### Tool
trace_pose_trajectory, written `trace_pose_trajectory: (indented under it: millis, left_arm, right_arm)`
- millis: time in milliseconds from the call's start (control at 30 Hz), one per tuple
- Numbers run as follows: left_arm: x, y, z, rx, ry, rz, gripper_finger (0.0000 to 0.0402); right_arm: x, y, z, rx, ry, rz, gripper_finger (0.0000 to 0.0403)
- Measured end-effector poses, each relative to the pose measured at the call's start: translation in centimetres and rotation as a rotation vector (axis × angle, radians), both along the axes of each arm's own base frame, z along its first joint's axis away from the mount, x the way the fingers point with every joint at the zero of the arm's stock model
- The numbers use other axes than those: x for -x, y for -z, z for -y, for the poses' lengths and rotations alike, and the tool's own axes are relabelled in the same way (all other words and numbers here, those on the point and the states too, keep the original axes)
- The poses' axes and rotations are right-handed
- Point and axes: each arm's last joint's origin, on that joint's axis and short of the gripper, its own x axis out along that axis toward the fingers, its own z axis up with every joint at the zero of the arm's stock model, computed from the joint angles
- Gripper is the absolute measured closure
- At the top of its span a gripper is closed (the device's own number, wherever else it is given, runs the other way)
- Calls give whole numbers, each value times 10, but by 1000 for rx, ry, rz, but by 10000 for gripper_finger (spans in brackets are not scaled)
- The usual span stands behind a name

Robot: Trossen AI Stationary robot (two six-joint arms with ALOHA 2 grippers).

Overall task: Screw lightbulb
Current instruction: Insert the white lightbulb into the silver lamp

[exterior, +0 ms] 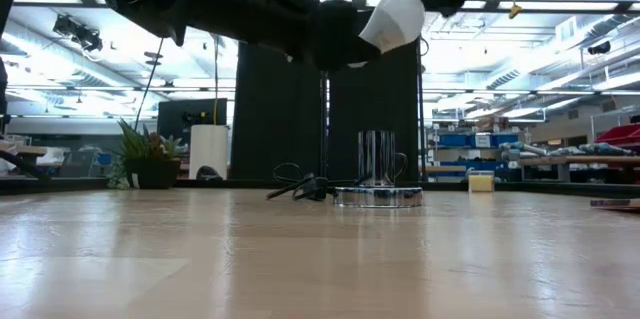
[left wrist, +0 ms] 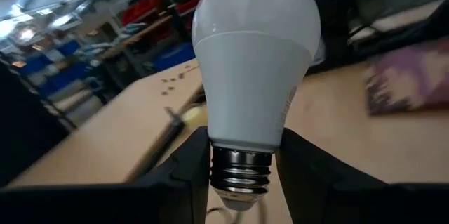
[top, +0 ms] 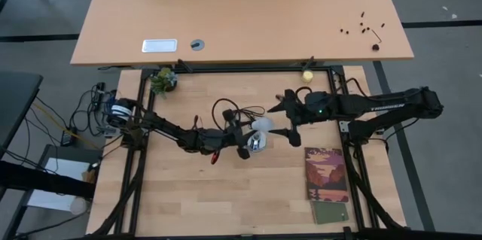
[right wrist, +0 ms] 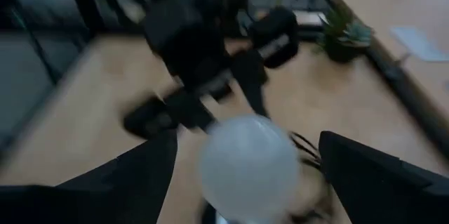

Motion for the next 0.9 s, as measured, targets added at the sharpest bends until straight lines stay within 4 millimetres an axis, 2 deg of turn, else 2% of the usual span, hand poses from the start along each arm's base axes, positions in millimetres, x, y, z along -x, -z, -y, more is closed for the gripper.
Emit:
trace_pose_trajectory:
  millis: [133, 333, 533, 700, 900]
  left_arm:
    - [-1, 0, 2, 80, 69, 30, 260]
    - [-2, 2, 1, 214, 150, 65, 260]
    - [-5, 3, -7, 388, 269, 88, 260]
    - [-7, 2, -17, 537, 373, 110, 260]
    - [-8, 3, -28, 666, 431, 108, 260]
  right_arm:
    - [0, -13, -12, 211, -46, -107, 47]
    - [-1, -31, -25, 387, -195, -158, 47]
    - [-5, -27, -37, 514, -385, -222, 47]
    - [-7, -20, -38, 534, -423, -312, 49]
    - [-12, -17, -40, 640, -445, -321, 52]
